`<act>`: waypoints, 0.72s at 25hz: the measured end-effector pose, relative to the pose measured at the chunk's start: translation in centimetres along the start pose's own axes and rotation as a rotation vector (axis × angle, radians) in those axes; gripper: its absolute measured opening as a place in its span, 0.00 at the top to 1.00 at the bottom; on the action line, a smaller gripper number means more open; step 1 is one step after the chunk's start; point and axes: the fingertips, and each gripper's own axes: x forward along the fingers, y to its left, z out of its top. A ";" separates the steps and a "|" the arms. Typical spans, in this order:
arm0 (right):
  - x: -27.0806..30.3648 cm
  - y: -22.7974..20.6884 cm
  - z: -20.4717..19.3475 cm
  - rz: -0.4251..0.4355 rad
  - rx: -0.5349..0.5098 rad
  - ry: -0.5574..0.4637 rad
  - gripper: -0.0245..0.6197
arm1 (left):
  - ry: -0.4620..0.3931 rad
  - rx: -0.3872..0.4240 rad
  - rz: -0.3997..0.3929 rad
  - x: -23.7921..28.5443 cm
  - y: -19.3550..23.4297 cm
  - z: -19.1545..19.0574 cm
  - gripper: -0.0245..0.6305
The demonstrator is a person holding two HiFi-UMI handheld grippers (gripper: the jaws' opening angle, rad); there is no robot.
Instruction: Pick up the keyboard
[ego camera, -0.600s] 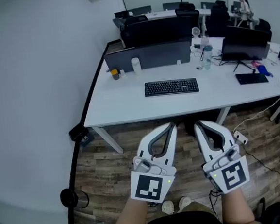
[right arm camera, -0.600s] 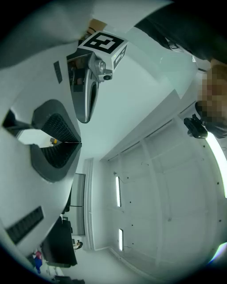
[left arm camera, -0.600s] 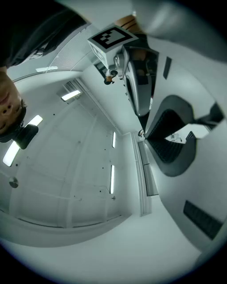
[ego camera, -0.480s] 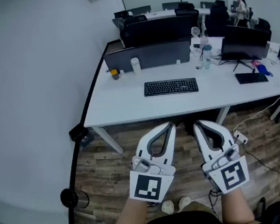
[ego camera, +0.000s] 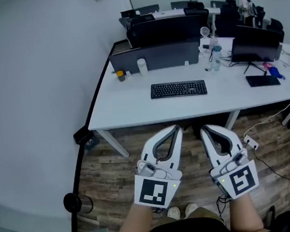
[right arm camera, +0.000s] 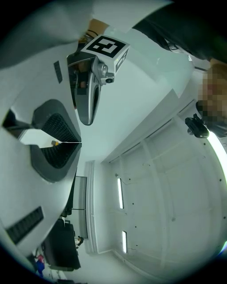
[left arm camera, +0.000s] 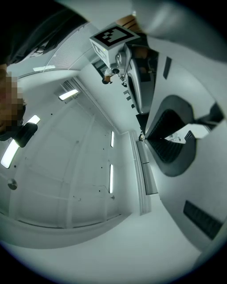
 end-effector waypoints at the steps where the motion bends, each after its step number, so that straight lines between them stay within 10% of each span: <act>1: -0.1 -0.2 -0.1 0.000 -0.001 0.001 0.91 | 0.003 0.001 0.000 0.2 -0.2 0.0 0.95; 18: -3.1 -3.3 -1.4 -0.006 -0.001 -0.014 0.91 | -0.006 0.022 -0.002 2.5 -3.7 0.4 0.95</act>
